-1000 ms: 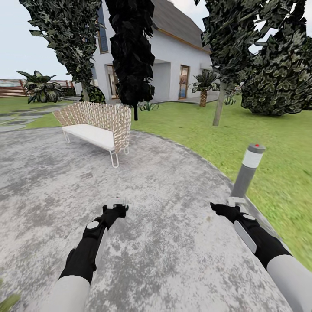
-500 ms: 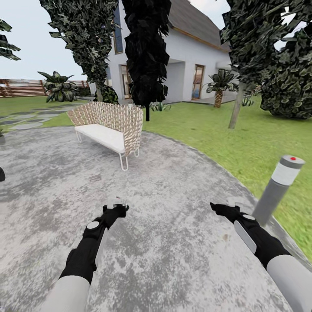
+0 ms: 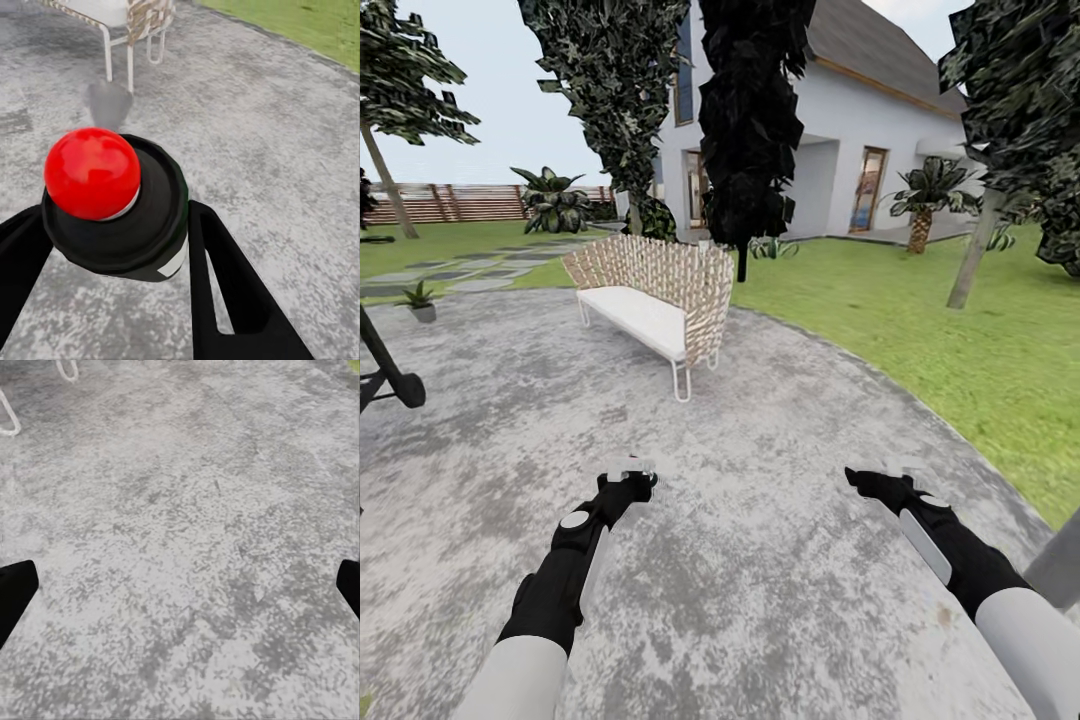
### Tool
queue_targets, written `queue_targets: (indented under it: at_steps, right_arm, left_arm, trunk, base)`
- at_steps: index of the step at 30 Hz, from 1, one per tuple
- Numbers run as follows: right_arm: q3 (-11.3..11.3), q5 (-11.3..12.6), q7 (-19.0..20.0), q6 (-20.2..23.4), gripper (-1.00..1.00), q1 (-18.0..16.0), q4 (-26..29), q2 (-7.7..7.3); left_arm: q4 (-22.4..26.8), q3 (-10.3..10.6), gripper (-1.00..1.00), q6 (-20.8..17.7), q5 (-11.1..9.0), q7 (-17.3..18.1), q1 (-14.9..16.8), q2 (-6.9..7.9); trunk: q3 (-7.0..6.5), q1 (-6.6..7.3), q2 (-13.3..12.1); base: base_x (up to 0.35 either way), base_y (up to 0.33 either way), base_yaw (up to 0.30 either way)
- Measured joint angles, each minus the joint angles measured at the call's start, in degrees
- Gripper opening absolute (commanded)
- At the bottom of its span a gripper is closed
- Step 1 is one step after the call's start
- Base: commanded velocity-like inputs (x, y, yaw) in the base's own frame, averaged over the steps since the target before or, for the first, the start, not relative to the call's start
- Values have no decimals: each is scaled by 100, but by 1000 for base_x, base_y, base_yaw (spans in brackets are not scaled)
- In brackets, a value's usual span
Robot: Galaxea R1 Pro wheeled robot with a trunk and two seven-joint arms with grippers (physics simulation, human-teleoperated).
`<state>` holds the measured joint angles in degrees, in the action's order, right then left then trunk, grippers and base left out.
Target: Pick up the pesticide atomizer in the garden and spray insectifuge to fully cover both potted plants in the garden.
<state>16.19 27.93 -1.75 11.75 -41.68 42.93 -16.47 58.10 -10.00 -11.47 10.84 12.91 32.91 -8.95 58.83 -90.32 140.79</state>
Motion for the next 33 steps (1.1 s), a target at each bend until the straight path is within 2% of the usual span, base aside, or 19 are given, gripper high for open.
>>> queue_targets:
  at_steps: [8,22,33]
  right_arm:
    - [-1,0,0,1,100,-3,-3,1]
    - [2,-1,0,-3,100,-4,0,5]
    - [28,-12,0,1,100,-2,20,23]
  left_arm:
    - [1,0,-100,1,-17,0,0,0]
    - [-1,1,-100,2,-18,-1,0,-25]
    - [0,1,-100,2,-18,0,1,-27]
  trunk:
    - [-16,0,0]
    - [-46,0,0]
    - [-50,0,0]
  base:
    - [338,-29,255]
    - [335,-145,254]
    - [333,-98,29]
